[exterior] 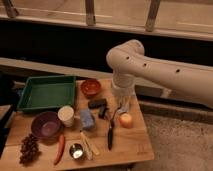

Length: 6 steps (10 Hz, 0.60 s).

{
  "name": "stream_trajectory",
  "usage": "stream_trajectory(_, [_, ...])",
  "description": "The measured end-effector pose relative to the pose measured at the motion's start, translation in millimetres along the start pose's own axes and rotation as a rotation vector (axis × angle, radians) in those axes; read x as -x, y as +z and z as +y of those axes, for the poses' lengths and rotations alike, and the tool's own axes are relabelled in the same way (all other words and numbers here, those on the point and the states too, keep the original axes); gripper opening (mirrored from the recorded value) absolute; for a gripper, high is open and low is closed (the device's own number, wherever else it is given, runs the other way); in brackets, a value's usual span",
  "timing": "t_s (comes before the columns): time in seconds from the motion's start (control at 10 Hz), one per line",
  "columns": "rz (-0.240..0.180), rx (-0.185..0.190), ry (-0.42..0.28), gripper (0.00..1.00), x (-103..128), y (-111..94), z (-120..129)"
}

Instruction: Place fork in table surface

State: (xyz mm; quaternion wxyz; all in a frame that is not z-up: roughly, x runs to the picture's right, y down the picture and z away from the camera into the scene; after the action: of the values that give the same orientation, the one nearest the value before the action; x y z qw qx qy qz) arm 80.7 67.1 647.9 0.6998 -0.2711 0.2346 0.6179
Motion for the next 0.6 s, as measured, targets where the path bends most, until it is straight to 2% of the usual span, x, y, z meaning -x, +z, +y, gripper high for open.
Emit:
stream_trajectory(0.1, [0.01, -0.001, 0.0, 0.0, -0.3, 1.3, 0.4])
stream_trajectory(0.3, [0.072, 0.001, -0.009, 0.0, -0.5, 16.9, 5.7])
stream_trajectory(0.6, [0.216, -0.02, -0.016, 0.0, -7.1, 71.4, 2.5])
